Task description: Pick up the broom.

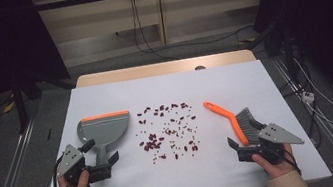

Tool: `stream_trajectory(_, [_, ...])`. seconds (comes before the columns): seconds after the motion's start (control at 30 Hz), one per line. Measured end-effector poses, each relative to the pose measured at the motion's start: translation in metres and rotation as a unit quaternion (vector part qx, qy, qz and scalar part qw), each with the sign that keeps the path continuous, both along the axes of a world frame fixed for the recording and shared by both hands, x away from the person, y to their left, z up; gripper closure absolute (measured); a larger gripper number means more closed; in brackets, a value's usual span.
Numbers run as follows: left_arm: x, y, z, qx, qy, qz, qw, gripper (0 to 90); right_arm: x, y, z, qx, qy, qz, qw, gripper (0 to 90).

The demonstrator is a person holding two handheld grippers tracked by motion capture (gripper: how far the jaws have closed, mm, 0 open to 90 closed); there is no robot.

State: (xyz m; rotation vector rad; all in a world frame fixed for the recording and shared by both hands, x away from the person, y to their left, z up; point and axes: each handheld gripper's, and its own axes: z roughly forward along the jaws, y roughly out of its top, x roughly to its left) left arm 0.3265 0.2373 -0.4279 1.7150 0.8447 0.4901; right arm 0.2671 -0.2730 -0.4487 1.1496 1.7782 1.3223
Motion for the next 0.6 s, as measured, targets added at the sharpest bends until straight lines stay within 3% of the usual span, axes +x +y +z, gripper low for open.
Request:
stream_trajectory(0.37, [0.0, -0.001, 0.0, -0.004, -0.001, -0.003, 1.0, 2.4, 0.004, 0.006, 0.001, -0.006, 0.009, 0.016, 0.9998, 3.9])
stream_trajectory(0.53, [0.0, -0.002, 0.001, -0.004, -0.005, -0.01, 0.9999, 2.4, 0.008, 0.004, 0.01, -0.008, 0.015, 0.02, 0.9997, 4.5])
stream_trajectory(0.6, [0.001, -0.003, 0.001, -0.006, -0.005, -0.011, 0.9999, 2.4, 0.017, 0.003, 0.016, -0.009, 0.023, 0.021, 0.9995, 5.0])
